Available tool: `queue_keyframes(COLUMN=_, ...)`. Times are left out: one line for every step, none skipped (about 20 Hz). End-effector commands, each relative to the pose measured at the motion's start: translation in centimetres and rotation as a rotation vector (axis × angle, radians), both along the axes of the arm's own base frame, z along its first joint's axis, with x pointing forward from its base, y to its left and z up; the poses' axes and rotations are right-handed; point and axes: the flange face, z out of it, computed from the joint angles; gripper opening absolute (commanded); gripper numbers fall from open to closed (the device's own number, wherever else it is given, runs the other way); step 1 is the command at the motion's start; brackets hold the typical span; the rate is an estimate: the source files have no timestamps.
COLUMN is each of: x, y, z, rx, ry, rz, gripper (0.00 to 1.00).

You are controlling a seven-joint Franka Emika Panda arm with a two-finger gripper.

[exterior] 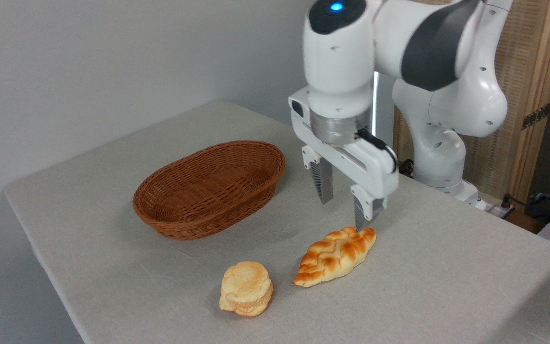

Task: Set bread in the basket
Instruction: 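Lower the open gripper over the braided golden loaf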

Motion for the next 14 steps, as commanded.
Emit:
queue_keyframes(x=-0.1, y=0.2, z=0.1, rx=-0.014, ry=-0.037, rz=-0.004, gripper=1.0)
queue_keyframes(x=-0.1, y=0.2, z=-0.1, rx=-0.013, ry=-0.044, rz=-0.008, gripper=1.0)
queue_keyframes(x=0.0, y=0.2, z=-0.3, rx=-0.01, ry=-0.059, rz=-0.007, gripper=1.0)
queue_keyframes(x=0.2, y=0.2, z=-0.3, rx=-0.006, ry=-0.078, rz=-0.004, gripper=1.0)
queue_keyframes(x=0.4, y=0.4, z=-0.1, rx=-0.002, ry=-0.101, rz=0.003, gripper=1.0)
queue_keyframes(x=0.5, y=0.3, z=-0.3, rx=0.002, ry=-0.109, rz=0.002, gripper=1.0)
queue_keyframes(x=0.5, y=0.3, z=-0.5, rx=0.002, ry=-0.11, rz=0.002, gripper=1.0)
queue_keyframes(x=0.6, y=0.3, z=-0.6, rx=0.003, ry=-0.113, rz=0.001, gripper=1.0)
queue_keyframes(x=0.6, y=0.3, z=-0.8, rx=0.004, ry=-0.118, rz=0.002, gripper=1.0)
queue_keyframes(x=0.7, y=0.3, z=-0.8, rx=0.006, ry=-0.128, rz=0.004, gripper=1.0)
queue_keyframes(x=0.8, y=0.3, z=-0.8, rx=0.011, ry=-0.145, rz=-0.002, gripper=1.0)
queue_keyframes(x=0.9, y=0.4, z=-0.9, rx=0.012, ry=-0.159, rz=-0.009, gripper=1.0)
queue_keyframes(x=1.0, y=0.5, z=-0.9, rx=0.038, ry=-0.17, rz=-0.024, gripper=1.0)
queue_keyframes(x=1.0, y=0.7, z=-0.8, rx=0.082, ry=-0.172, rz=-0.051, gripper=1.0)
